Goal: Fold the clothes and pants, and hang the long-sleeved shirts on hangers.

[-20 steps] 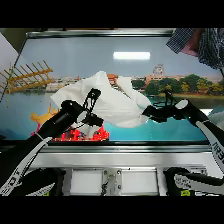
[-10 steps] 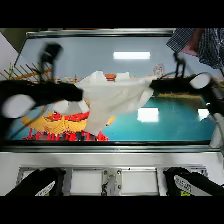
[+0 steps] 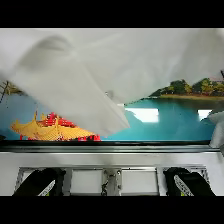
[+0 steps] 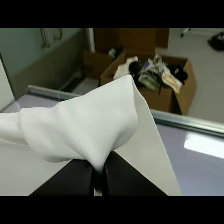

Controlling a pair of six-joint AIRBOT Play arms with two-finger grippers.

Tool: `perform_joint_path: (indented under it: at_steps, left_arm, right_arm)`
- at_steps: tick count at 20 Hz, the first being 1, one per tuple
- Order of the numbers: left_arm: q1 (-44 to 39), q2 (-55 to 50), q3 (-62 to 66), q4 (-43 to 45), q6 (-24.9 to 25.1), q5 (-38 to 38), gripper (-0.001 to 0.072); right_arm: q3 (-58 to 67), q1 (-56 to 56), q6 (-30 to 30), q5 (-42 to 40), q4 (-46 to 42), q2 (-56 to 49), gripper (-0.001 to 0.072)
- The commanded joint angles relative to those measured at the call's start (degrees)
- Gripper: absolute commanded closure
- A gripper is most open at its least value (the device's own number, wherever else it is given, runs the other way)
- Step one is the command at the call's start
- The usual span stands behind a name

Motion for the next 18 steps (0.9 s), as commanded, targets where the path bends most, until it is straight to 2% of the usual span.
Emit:
perform_joint_path:
  at_steps: [1, 4, 7, 11, 14, 15, 16, 17, 18]
  left_arm:
    - [0.11, 0.5, 4.46, -0.15, -0.02, 3.72, 0.069]
    - [0.15, -3.58, 6.62, -0.15, 1.77, 2.95, 0.0691]
    - [0.15, -10.73, 6.95, 3.23, 2.91, -1.27, 0.069]
    - [1.27, -26.01, 6.95, 8.37, 2.67, -5.05, 0.069]
    - [3.96, -39.19, 6.97, 8.28, 2.67, -3.04, 0.0687]
    - [5.11, -42.95, 6.97, 8.24, 2.32, -2.27, 0.0461]
    - [6.69, -46.29, 6.97, 8.31, 0.44, -2.21, 0.0073]
    - [8.52, -48.72, 6.97, 8.26, -2.58, -3.82, -0.0012]
    - [10.54, -50.31, 6.95, 8.26, -4.37, -6.73, -0.0011]
  right_arm:
    - [2.01, 0.04, 3.52, -0.59, -0.37, 4.52, 0.069]
    - [1.92, 0.04, 8.31, -0.11, -0.39, 4.28, 0.0691]
    - [1.9, 0.04, 12.98, 6.64, -0.42, -0.31, 0.0691]
    - [-0.39, 0.04, 13.31, 15.15, -1.33, -12.5, 0.069]
    - [-2.12, -0.04, 13.16, 12.66, -9.33, -24.28, 0.0684]
    - [-2.12, -0.39, 13.16, 10.78, -13.51, -27.89, 0.0663]
    - [-2.1, -1.75, 13.22, 9.77, -15.26, -31.26, 0.0381]
    - [-2.1, -3.52, 13.14, 9.75, -14.99, -33.35, 0.0075]
    - [-2.14, -5.33, 13.11, 10.4, -15.06, -34.53, 0.0039]
